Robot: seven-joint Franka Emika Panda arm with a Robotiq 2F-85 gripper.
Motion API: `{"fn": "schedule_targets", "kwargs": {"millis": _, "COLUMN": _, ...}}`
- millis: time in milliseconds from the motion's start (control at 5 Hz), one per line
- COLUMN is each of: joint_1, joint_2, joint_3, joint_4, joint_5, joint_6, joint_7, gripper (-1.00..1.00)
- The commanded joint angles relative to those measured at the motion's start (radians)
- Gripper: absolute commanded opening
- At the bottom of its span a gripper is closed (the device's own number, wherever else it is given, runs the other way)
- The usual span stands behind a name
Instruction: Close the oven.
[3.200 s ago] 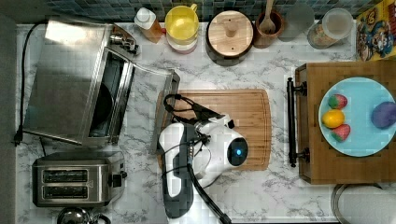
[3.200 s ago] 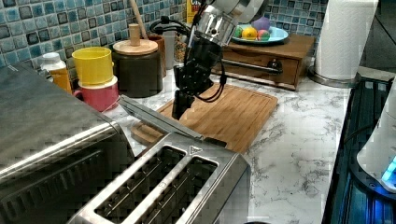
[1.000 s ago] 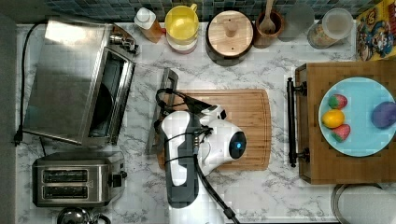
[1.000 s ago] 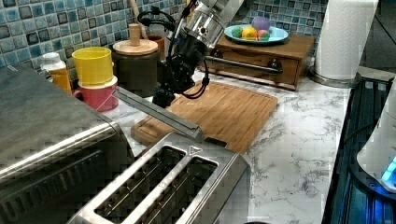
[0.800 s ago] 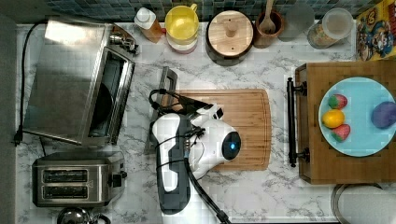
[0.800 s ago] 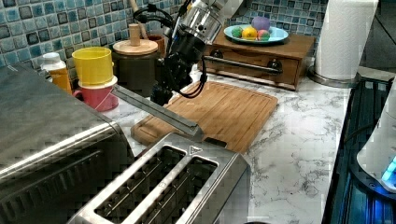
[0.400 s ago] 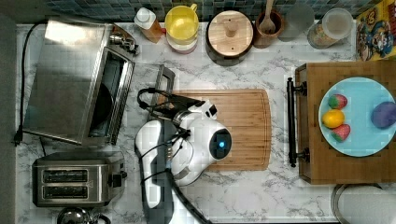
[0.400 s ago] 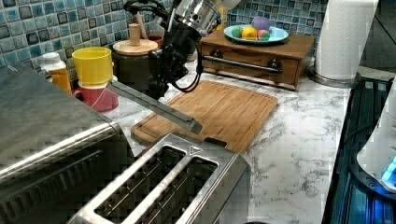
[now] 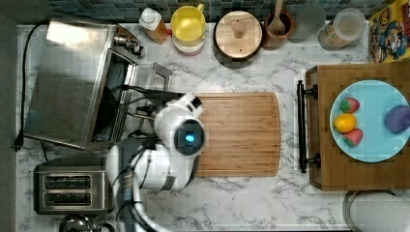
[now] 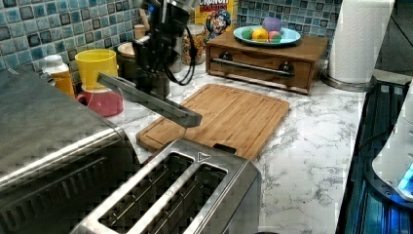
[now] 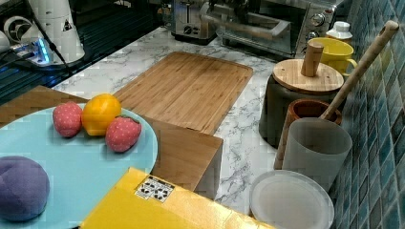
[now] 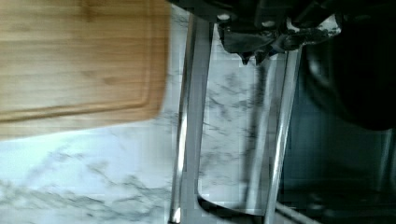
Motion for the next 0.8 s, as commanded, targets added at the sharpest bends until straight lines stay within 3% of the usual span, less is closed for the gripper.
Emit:
{"fn": "schedule_targets", "kwargs": {"millis": 200, "joint_1": 0.122, "joint_2": 0.049, "joint_3": 0.113, "joint_4": 0.457, "joint_5": -0.525, "joint_6": -0.157, "joint_7": 0.594, "gripper": -1.0}}
{"fn": "schedule_targets", "kwargs": {"millis": 400, "joint_1": 0.15, "joint_2": -0.004, "joint_3": 0.097, "joint_4": 0.432, "joint_5": -0.7, "joint_6": -0.163, "joint_7": 0.819, "gripper": -1.0}}
{"fn": "schedule_targets", "kwargs": {"millis": 600, "joint_1": 0.172, "joint_2": -0.01, "joint_3": 0.077, "joint_4": 0.469, "joint_5": -0.756, "joint_6": -0.255, "joint_7": 0.88, "gripper": -1.0}}
{"fn": "schedule_targets", "kwargs": {"millis": 800, "joint_1": 0.098, "joint_2": -0.009, "joint_3": 0.153, "joint_4": 0.469, "joint_5": -0.765, "joint_6": -0.256, "joint_7": 0.885, "gripper": -1.0}}
